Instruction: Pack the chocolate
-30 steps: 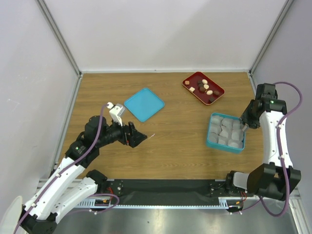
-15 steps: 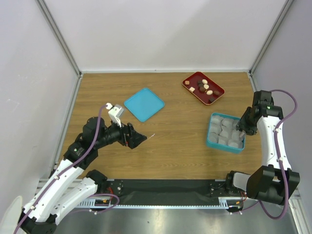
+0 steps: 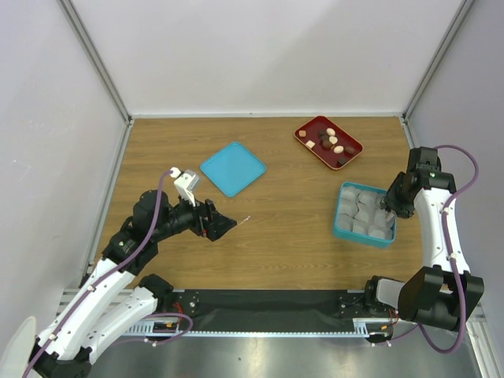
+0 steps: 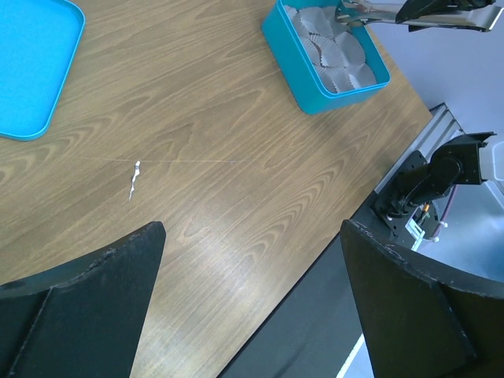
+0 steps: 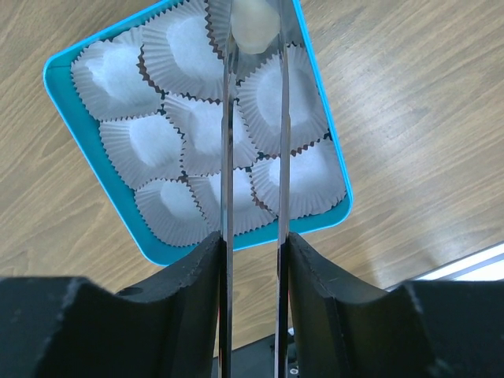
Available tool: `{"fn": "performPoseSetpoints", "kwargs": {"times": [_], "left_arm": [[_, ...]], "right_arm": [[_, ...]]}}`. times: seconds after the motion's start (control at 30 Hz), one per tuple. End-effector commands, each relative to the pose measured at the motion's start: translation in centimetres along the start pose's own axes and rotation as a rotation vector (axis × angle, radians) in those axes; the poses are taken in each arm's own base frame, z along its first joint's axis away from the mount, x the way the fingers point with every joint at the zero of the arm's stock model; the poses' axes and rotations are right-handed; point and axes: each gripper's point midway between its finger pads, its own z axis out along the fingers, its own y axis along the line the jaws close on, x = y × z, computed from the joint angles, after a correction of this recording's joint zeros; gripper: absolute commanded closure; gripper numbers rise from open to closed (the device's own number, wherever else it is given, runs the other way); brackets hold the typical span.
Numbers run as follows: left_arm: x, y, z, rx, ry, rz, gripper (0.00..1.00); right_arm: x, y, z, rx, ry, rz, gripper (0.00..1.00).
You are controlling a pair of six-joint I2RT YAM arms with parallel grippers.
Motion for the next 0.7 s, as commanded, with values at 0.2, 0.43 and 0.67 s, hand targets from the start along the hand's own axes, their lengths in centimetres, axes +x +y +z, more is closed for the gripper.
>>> {"fn": "performPoseSetpoints", "kwargs": {"times": [0.2,0.43,0.67], "left_arm": [[-0.6,0.0,-0.1,-0.003,-0.028,0.009,0.00],[-0.6,0.2,-0.2,-0.016,-0.032,0.010,0.00],[-0.3,0.7,-0.2,-0.041,-0.026,0.009,0.00]], "right_arm": [[-1.6,0.7,-1.2,-0.021,-0.058,0.002,0.53],[-2.5,1.4,-2.2,-0.052,-0.088,-0.001,0.53],[-7.2,6.7,-6.9,-0.174,-0.212,-0.055,0.54]]}}
